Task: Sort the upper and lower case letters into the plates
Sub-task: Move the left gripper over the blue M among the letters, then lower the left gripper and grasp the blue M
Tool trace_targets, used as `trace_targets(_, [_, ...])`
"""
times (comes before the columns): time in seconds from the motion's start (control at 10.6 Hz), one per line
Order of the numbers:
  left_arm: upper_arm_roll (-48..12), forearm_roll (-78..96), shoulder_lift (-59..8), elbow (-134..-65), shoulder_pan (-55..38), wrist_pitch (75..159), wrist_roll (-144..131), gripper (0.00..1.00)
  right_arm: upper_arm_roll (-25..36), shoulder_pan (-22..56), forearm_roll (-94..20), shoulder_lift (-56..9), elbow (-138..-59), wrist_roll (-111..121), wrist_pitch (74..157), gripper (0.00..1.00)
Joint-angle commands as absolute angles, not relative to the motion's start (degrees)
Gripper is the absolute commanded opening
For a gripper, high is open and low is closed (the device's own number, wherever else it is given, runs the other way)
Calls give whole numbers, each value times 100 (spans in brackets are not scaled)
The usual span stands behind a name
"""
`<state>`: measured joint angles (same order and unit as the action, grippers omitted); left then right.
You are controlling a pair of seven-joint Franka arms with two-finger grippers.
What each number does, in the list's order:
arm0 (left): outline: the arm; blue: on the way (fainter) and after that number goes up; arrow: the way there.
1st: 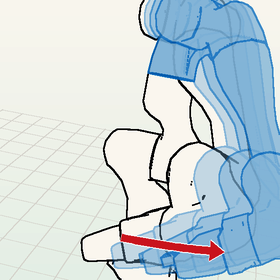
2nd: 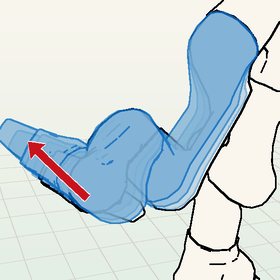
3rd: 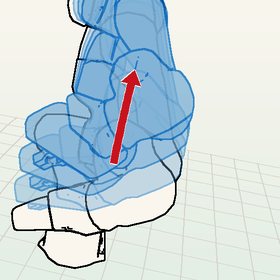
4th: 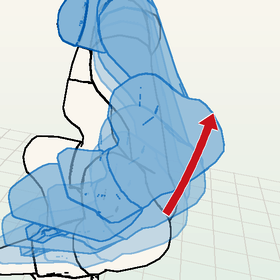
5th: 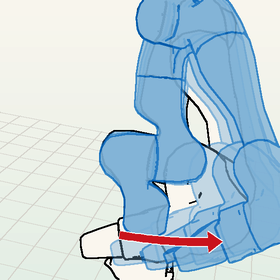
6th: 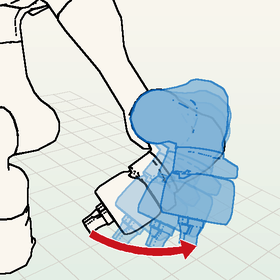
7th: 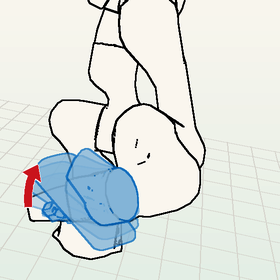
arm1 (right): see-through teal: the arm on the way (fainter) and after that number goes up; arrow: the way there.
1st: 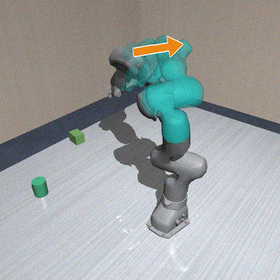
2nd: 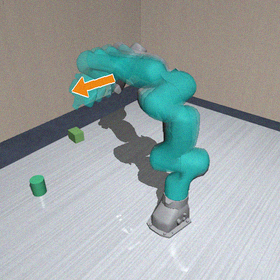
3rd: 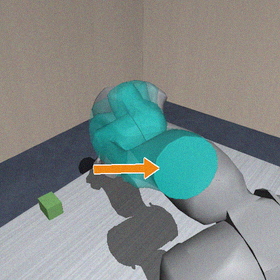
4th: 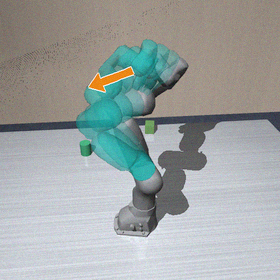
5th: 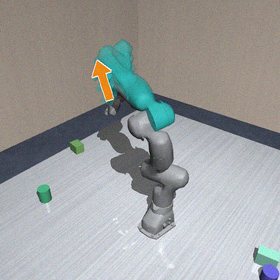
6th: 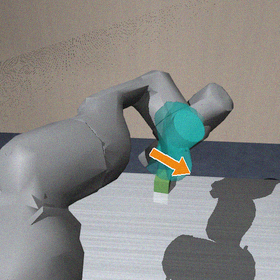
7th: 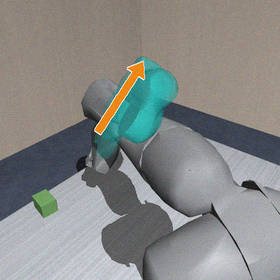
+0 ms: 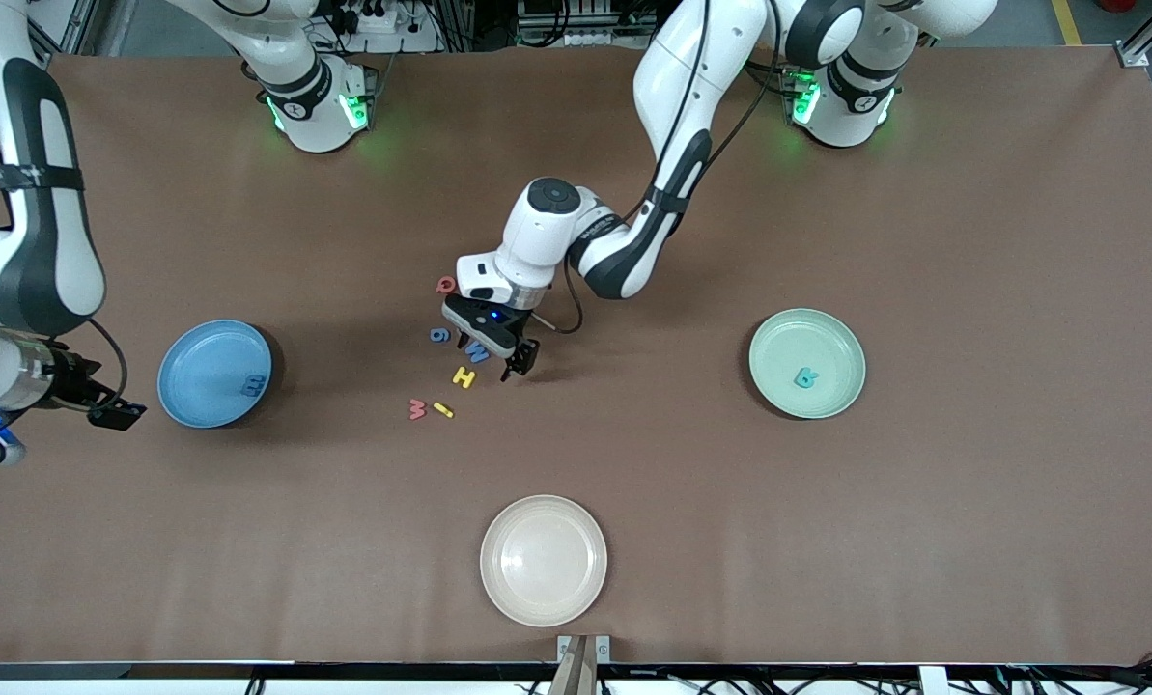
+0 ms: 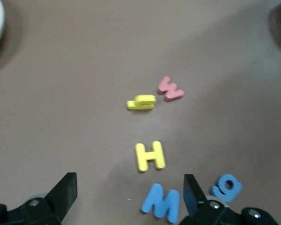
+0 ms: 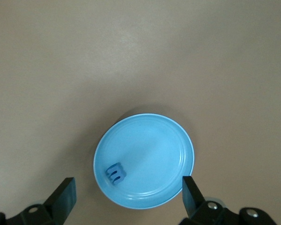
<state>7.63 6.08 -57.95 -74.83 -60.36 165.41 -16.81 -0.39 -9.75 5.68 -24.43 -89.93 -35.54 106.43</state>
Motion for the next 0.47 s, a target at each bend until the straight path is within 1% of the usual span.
trace_targets(0.0, [852, 510, -6142, -7190, -6144, 16760, -1705, 100, -123, -1099, 448, -2452, -8588, -3376, 10257, 100])
trace_targets(0.19, [949, 510, -6642, -6813, -6144, 17058, -1688, 100, -158, -950, 588, -2391, -8587, -3042, 10213, 100])
trace_targets(0.28, [975, 492, -6679, -6820, -6152, 17112, -1609, 100, -141, -758, 963, -2399, -8604, -3032, 10213, 100])
trace_targets(0.38, [993, 492, -6688, -6803, -6152, 17112, -1574, 100, -149, -712, 1002, -2417, -8570, -3041, 10230, 100])
